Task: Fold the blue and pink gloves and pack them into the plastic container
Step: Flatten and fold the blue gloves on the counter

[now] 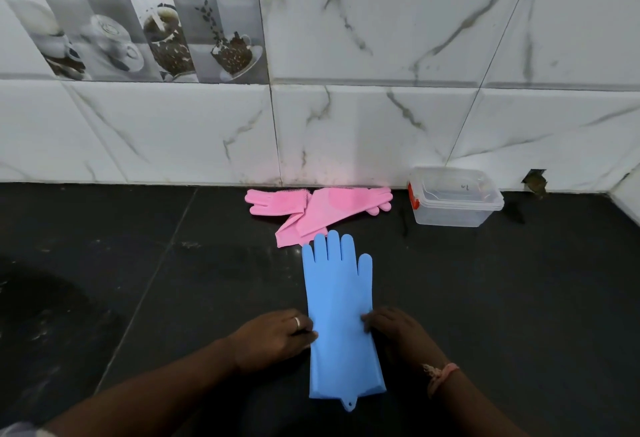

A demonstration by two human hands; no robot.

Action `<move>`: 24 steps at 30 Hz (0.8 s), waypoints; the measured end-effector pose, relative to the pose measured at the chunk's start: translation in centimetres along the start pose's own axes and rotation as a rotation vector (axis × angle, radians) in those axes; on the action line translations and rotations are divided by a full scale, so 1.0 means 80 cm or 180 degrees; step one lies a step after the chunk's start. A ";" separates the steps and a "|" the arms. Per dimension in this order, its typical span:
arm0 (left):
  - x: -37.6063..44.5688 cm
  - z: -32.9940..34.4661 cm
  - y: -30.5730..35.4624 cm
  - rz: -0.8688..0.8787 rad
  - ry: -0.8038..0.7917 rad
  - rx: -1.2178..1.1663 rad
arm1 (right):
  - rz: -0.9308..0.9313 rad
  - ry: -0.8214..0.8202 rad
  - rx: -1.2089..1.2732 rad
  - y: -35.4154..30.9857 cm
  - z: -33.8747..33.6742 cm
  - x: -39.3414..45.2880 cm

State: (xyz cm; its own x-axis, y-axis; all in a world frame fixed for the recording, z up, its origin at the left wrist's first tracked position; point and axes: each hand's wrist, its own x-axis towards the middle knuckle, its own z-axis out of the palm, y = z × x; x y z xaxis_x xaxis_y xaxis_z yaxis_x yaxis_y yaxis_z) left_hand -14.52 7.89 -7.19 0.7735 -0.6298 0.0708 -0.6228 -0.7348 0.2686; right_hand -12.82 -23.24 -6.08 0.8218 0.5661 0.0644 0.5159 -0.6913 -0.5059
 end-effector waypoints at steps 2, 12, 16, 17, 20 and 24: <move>0.007 0.001 -0.001 0.0193 0.0292 0.0208 | 0.0227 0.0265 0.0382 -0.008 0.000 0.003; 0.064 -0.011 0.025 -0.2723 0.0580 -0.2106 | 0.2458 -0.0050 0.1957 -0.004 -0.024 0.097; 0.078 -0.019 0.023 -0.2991 0.0337 -0.2101 | 0.2886 -0.0202 0.2492 -0.004 -0.030 0.097; 0.077 -0.018 0.024 -0.2954 0.0379 -0.1997 | 0.2771 -0.0209 0.2531 -0.004 -0.030 0.092; 0.070 -0.012 0.031 -0.2761 0.0499 -0.1539 | 0.2421 -0.0053 0.2589 -0.008 -0.023 0.075; 0.066 -0.001 0.040 -0.2542 0.0850 -0.1140 | 0.2091 0.0222 0.2389 -0.016 -0.013 0.066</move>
State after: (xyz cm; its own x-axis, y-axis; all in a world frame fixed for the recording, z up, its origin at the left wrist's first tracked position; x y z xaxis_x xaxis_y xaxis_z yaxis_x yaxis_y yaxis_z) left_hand -12.45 2.23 -5.85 0.9879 0.1442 -0.0562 0.1482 -0.7768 0.6121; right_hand -8.84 -19.83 -4.23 0.9140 0.1291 -0.3846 -0.3122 -0.3815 -0.8700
